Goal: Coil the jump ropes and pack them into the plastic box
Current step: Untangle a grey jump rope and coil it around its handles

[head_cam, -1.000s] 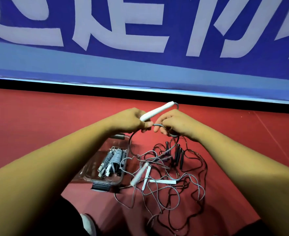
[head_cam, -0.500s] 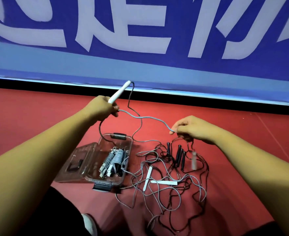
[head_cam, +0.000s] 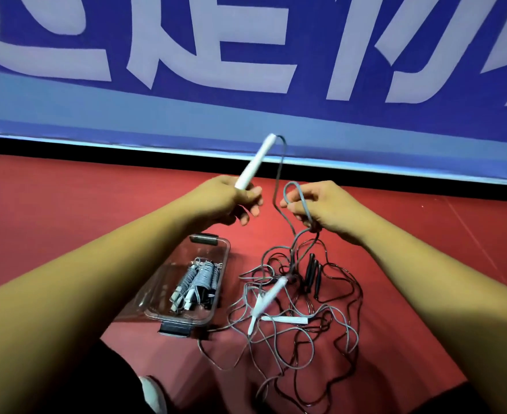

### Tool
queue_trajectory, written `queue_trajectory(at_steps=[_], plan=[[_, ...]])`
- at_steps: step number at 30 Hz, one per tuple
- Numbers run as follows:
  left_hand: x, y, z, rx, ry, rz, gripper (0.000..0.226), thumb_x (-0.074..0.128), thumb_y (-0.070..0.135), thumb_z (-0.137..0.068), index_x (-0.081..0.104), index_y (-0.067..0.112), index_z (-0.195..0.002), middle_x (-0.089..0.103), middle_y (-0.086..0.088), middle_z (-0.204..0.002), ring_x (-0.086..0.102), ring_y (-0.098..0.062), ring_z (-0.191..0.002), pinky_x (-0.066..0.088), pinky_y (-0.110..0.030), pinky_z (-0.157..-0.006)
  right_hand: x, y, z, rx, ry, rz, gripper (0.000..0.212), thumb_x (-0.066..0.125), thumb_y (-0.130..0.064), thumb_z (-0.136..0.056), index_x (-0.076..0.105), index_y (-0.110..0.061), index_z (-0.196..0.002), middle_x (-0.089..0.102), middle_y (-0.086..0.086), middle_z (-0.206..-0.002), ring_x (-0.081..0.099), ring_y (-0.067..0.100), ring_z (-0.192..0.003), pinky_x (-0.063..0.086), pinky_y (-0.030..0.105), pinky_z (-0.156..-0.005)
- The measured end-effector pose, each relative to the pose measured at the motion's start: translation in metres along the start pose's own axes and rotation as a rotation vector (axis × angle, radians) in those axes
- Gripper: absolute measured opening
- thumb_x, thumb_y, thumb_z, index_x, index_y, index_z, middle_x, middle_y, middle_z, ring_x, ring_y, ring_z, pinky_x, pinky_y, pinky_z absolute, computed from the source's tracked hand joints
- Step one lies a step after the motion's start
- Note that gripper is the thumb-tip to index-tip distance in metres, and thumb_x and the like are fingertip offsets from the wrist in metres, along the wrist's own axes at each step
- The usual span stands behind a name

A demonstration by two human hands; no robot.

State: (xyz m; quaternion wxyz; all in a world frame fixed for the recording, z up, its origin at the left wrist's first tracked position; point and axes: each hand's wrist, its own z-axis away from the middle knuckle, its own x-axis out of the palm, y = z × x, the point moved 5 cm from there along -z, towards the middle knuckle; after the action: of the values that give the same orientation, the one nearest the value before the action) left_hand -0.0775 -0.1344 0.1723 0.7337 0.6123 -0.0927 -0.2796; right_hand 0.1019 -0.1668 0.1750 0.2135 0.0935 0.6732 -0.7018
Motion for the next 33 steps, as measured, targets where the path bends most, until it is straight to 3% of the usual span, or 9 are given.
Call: queue_trajectory(at_steps=[2,5,9,13,17,21,26,30,33], plan=[[0.000,-0.002,0.001,-0.062,0.004,0.103,0.020,0.053,0.024,-0.101,0.061,0.006,-0.097,0.074,-0.017,-0.091,0.054,-0.017,-0.050,0.024,-0.022,-0.044,-0.001,0.000,0.003,-0.035,0.009,0.067,0.008,0.063,0.002,-0.088,0.070,-0.001,-0.091,0.058,-0.009,-0.051,0.046,0.005,-0.046,0.037,0.017,-0.046],[0.016,-0.009,0.006,-0.160,-0.070,0.164,0.032,0.049,0.031,-0.102,0.058,0.002,-0.113,0.072,-0.021,-0.110,0.054,-0.015,-0.047,0.024,-0.016,-0.037,0.001,-0.010,0.001,-0.121,0.085,0.169,0.008,0.071,-0.002,-0.083,0.073,-0.010,-0.082,0.065,0.001,-0.061,0.053,0.009,-0.051,0.042,0.017,-0.045],[0.032,-0.008,0.003,-0.153,-0.098,0.279,0.031,0.045,0.034,-0.103,0.059,0.006,-0.100,0.072,-0.021,-0.100,0.039,-0.011,-0.039,0.022,-0.016,-0.034,0.011,-0.019,-0.004,-0.175,0.191,0.373,0.014,0.074,-0.015,-0.079,0.070,-0.025,-0.071,0.068,-0.006,-0.065,0.054,-0.002,-0.050,0.044,0.020,-0.053],[0.026,-0.004,-0.001,-0.104,-0.061,0.282,0.021,0.051,0.018,-0.101,0.062,0.002,-0.094,0.070,-0.017,-0.088,0.032,-0.010,-0.037,0.020,-0.016,-0.039,0.006,-0.021,0.000,-0.193,0.275,0.480,0.009,0.071,-0.016,-0.079,0.067,-0.018,-0.072,0.068,-0.005,-0.070,0.055,0.005,-0.059,0.043,0.026,-0.058],[0.021,-0.004,-0.002,-0.074,-0.019,0.172,0.016,0.050,-0.004,-0.091,0.065,-0.003,-0.096,0.061,-0.024,-0.090,0.032,-0.010,-0.037,0.022,-0.015,-0.036,0.010,-0.018,0.003,-0.220,0.197,0.502,0.012,0.075,-0.020,-0.079,0.064,-0.018,-0.073,0.067,-0.003,-0.068,0.055,0.011,-0.059,0.045,0.031,-0.058],[0.008,0.001,-0.005,-0.048,0.089,0.181,0.019,0.043,-0.006,-0.092,0.059,0.003,-0.090,0.054,-0.007,-0.065,0.030,-0.010,-0.039,0.018,-0.015,-0.038,0.005,-0.003,-0.002,-0.169,0.135,0.399,0.019,0.076,-0.026,-0.082,0.065,-0.013,-0.073,0.064,-0.002,-0.062,0.052,0.010,-0.053,0.042,0.026,-0.054],[-0.027,0.005,-0.007,-0.004,0.309,0.156,0.023,0.041,-0.003,-0.095,0.058,0.009,-0.084,0.051,-0.007,-0.065,0.034,-0.009,-0.035,0.023,-0.014,-0.038,-0.012,0.031,-0.006,0.012,-0.036,0.244,0.021,0.072,-0.020,-0.087,0.063,-0.004,-0.076,0.055,0.001,-0.051,0.052,0.011,-0.042,0.042,0.025,-0.053],[-0.067,-0.004,-0.006,-0.015,0.509,0.143,0.022,0.045,-0.001,-0.095,0.057,0.011,-0.081,0.052,-0.008,-0.066,0.036,-0.008,-0.033,0.026,-0.013,-0.036,-0.017,0.068,0.001,0.196,-0.223,0.215,0.016,0.065,-0.009,-0.091,0.062,-0.006,-0.075,0.060,0.011,-0.062,0.058,0.016,-0.056,0.048,0.029,-0.063],[-0.086,-0.020,-0.005,-0.095,0.489,0.011,0.020,0.048,0.001,-0.095,0.055,0.010,-0.079,0.052,-0.009,-0.067,0.039,-0.009,-0.035,0.029,-0.013,-0.036,-0.020,0.079,0.003,0.234,-0.221,0.010,0.016,0.053,0.002,-0.095,0.064,0.000,-0.084,0.059,0.014,-0.070,0.061,0.022,-0.070,0.052,0.034,-0.075]])
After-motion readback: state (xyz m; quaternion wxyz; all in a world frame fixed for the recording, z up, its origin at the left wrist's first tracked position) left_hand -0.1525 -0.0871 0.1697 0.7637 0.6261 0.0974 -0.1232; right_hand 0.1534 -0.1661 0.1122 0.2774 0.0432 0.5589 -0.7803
